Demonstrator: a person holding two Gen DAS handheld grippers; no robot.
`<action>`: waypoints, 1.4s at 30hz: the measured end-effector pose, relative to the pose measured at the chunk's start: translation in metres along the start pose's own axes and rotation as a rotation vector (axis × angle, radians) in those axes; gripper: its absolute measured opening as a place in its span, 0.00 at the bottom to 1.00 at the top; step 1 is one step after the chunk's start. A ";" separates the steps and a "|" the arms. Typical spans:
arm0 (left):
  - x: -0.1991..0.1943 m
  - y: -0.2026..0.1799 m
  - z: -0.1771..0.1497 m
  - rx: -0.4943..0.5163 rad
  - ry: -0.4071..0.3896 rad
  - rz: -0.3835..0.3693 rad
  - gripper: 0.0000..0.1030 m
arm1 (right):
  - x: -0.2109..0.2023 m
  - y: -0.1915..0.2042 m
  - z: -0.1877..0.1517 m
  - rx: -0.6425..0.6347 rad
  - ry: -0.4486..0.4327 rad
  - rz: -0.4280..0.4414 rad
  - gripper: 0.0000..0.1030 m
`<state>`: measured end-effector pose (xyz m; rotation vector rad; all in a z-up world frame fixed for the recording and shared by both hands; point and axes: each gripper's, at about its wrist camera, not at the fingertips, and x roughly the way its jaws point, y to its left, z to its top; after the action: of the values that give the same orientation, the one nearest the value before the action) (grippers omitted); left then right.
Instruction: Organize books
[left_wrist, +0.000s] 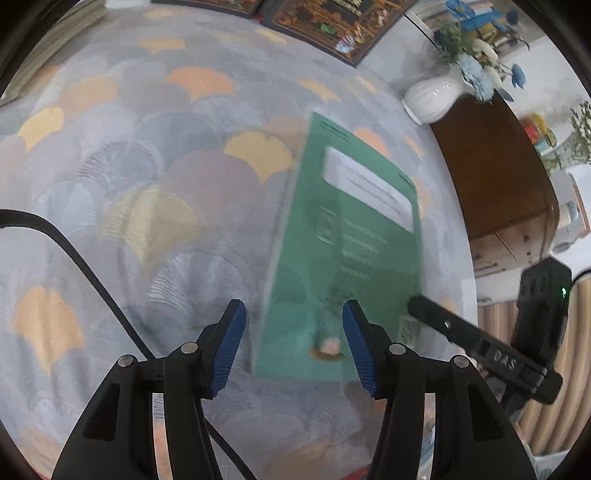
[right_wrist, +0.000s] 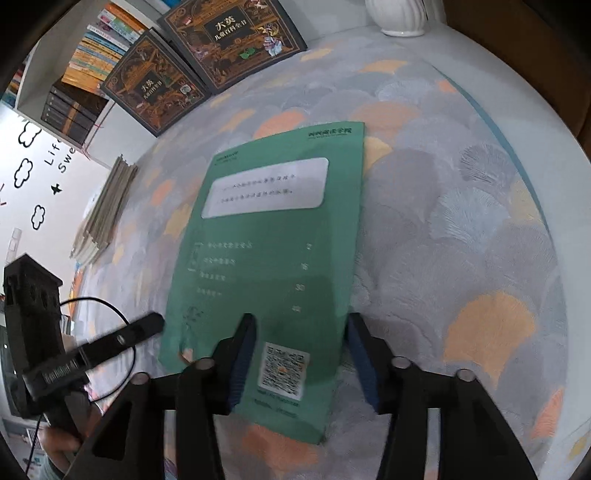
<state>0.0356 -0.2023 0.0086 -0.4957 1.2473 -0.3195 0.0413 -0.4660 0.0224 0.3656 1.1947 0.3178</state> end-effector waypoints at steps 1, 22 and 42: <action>0.001 0.000 0.002 -0.015 0.015 -0.009 0.50 | 0.002 0.001 0.001 0.007 -0.003 0.010 0.55; -0.096 0.094 0.006 -0.137 -0.084 -0.118 0.50 | -0.048 0.154 0.036 0.011 -0.116 0.417 0.55; -0.113 0.179 0.031 0.012 -0.070 0.035 0.53 | 0.084 0.217 -0.009 -0.031 0.025 -0.190 0.57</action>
<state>0.0252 0.0113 0.0149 -0.4707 1.1845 -0.2773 0.0513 -0.2340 0.0440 0.2196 1.2379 0.1758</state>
